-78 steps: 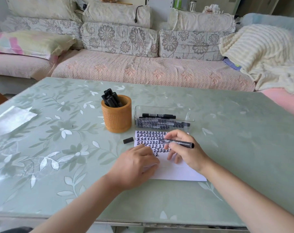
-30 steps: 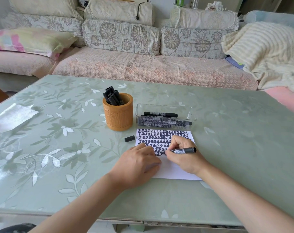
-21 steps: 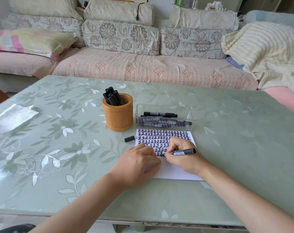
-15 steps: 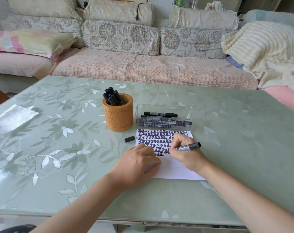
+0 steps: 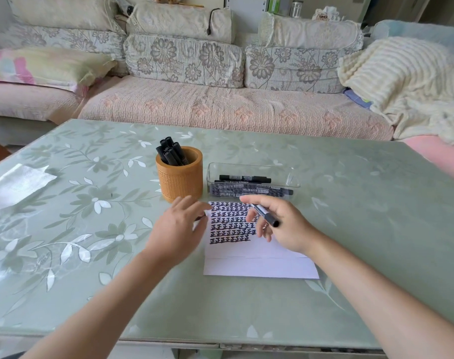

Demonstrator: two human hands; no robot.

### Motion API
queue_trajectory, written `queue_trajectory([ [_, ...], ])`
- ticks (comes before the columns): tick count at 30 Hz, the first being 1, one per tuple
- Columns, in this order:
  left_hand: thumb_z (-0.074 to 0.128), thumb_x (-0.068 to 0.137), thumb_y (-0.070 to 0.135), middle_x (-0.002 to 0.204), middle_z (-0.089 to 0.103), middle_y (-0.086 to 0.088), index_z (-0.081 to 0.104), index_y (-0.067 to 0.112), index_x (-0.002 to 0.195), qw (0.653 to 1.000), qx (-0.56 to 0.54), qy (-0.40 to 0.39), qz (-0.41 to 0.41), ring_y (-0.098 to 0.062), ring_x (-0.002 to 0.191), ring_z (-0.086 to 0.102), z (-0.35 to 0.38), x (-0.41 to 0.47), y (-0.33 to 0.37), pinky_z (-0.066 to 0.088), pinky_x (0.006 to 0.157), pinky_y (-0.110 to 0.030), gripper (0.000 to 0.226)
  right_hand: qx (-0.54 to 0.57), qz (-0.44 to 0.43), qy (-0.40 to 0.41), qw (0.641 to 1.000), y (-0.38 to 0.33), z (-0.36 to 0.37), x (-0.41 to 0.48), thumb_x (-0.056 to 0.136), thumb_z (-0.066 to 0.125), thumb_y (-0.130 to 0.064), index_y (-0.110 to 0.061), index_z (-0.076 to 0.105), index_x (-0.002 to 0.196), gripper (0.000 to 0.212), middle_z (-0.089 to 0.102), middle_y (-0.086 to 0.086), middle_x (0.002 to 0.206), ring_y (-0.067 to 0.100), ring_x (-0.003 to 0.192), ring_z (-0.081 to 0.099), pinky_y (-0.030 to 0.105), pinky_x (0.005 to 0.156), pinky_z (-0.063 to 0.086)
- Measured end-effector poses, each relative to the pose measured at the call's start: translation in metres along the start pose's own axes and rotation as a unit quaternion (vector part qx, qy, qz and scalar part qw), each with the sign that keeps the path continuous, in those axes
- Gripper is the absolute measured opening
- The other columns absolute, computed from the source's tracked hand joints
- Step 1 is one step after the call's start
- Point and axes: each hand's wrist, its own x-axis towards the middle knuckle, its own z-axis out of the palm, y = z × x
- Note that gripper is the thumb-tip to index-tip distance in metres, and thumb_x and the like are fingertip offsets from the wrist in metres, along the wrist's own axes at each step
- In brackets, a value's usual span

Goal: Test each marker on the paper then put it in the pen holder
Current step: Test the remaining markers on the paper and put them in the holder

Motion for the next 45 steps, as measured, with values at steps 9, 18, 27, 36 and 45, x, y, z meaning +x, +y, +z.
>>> queue_trajectory([
  [9, 0.058, 0.092, 0.033, 0.111, 0.057, 0.005, 0.064, 0.024, 0.116, 0.987, 0.056, -0.096, -0.113, -0.020, 0.110, 0.047, 0.004, 0.001, -0.018, 0.047, 0.086, -0.038, 0.026, -0.182, 0.010, -0.050, 0.982, -0.016, 0.003, 0.015, 0.098, 0.044, -0.009, -0.034, 0.047, 0.090, 0.027, 0.047, -0.008, 0.078, 0.014, 0.066, 0.043, 0.037, 0.067, 0.043],
  [18, 0.060, 0.093, 0.024, 0.092, 0.057, 0.012, 0.067, 0.024, 0.106, 0.993, -0.020, -0.028, -0.117, -0.013, 0.087, 0.054, -0.002, 0.005, -0.014, 0.044, 0.068, -0.029, 0.015, -0.338, -0.028, 0.059, 0.939, -0.020, 0.007, 0.027, 0.095, 0.054, -0.019, -0.025, 0.068, 0.118, 0.028, 0.066, -0.013, 0.100, 0.004, 0.094, 0.054, 0.015, 0.083, 0.039],
  [27, 0.059, 0.093, 0.021, 0.089, 0.058, 0.008, 0.067, 0.022, 0.103, 0.996, -0.047, -0.012, -0.073, -0.010, 0.079, 0.053, -0.006, 0.002, -0.009, 0.047, 0.070, -0.028, 0.012, -0.407, -0.056, 0.042, 0.911, -0.014, 0.012, 0.031, 0.099, 0.047, -0.020, -0.031, 0.066, 0.121, 0.031, 0.059, -0.009, 0.110, 0.017, 0.104, 0.057, 0.030, 0.082, 0.045],
  [36, 0.057, 0.095, 0.024, 0.088, 0.055, 0.011, 0.065, 0.024, 0.106, 0.996, -0.070, -0.033, -0.032, -0.007, 0.083, 0.053, -0.007, 0.001, -0.005, 0.046, 0.069, -0.027, 0.014, -0.383, -0.078, 0.013, 0.920, -0.018, 0.021, 0.028, 0.098, 0.050, -0.016, -0.027, 0.068, 0.118, 0.029, 0.057, -0.009, 0.105, 0.015, 0.103, 0.055, 0.032, 0.086, 0.044],
  [45, 0.051, 0.093, 0.036, 0.086, 0.057, 0.012, 0.070, 0.022, 0.104, 0.994, -0.084, -0.070, 0.000, -0.004, 0.081, 0.049, -0.014, 0.002, -0.008, 0.040, 0.070, -0.020, 0.026, -0.330, -0.101, 0.019, 0.938, -0.020, 0.027, 0.027, 0.083, 0.075, -0.024, -0.023, 0.070, 0.102, 0.019, 0.060, -0.018, 0.094, 0.002, 0.092, 0.058, 0.022, 0.082, 0.043],
])
